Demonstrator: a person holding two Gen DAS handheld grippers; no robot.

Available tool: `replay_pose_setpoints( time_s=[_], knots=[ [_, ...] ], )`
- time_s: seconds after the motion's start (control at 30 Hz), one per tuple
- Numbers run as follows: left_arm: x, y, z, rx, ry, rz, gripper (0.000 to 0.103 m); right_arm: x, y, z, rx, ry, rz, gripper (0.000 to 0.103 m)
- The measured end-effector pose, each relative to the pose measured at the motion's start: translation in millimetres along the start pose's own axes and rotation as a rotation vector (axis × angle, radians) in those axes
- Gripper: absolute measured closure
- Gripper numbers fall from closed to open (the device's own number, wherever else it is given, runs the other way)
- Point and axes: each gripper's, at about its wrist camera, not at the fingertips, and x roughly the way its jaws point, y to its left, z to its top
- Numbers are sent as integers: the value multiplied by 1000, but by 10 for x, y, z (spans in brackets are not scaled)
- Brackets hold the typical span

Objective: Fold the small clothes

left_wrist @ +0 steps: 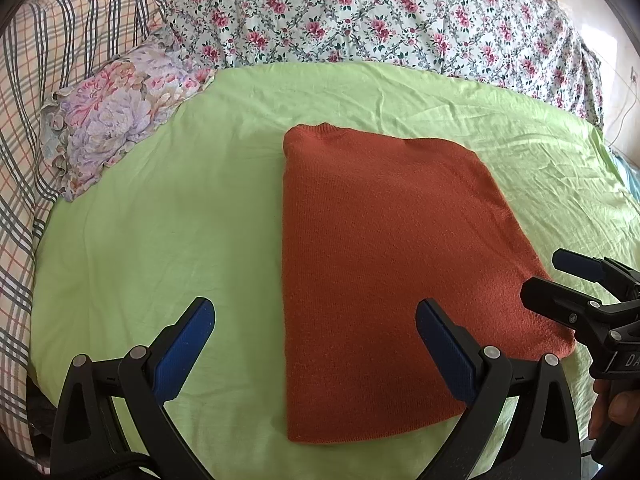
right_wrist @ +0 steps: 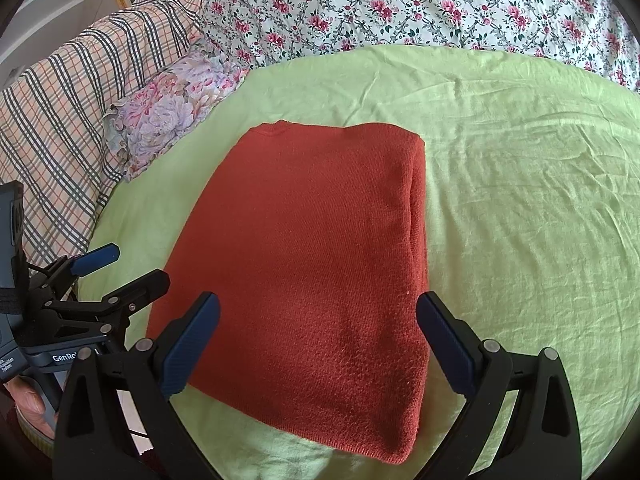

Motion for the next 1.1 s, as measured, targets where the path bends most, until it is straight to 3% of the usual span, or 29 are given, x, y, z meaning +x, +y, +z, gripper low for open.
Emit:
replay_pose_setpoints(
  time_s=[1.1],
  knots=[
    [24, -48, 22, 8, 2, -5, 2, -28, 16, 8, 6, -6, 0, 5]
  ],
)
